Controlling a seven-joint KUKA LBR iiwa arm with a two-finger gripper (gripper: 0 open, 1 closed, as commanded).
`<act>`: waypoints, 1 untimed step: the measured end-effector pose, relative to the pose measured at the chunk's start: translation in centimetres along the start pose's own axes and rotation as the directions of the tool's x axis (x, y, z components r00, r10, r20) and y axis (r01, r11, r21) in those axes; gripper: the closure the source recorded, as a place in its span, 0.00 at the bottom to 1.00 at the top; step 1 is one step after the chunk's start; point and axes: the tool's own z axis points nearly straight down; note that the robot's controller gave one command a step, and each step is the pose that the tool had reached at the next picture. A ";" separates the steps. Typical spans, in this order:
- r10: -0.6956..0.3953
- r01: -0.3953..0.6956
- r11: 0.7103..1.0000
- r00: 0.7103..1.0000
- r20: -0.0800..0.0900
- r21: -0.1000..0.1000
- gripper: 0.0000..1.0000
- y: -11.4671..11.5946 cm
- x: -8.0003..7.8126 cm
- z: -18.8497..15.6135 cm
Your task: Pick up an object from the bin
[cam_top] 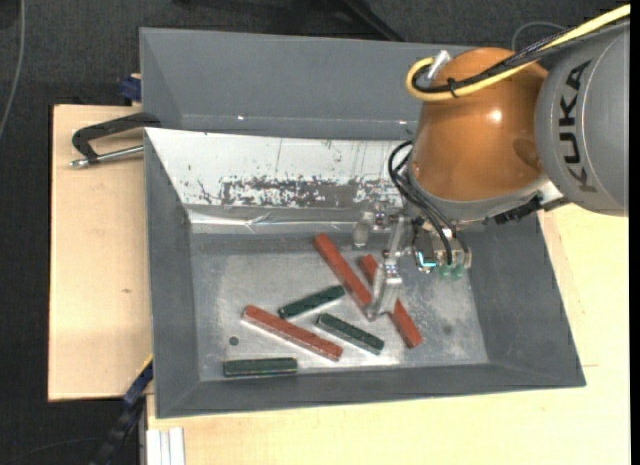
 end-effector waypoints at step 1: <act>-0.034 0.034 0.999 0.999 0.018 -0.001 0.00 -0.5 -0.8 1.4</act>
Offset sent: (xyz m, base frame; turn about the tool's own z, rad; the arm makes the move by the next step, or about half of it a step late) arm 0.0380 -0.0491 -0.1595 -0.2246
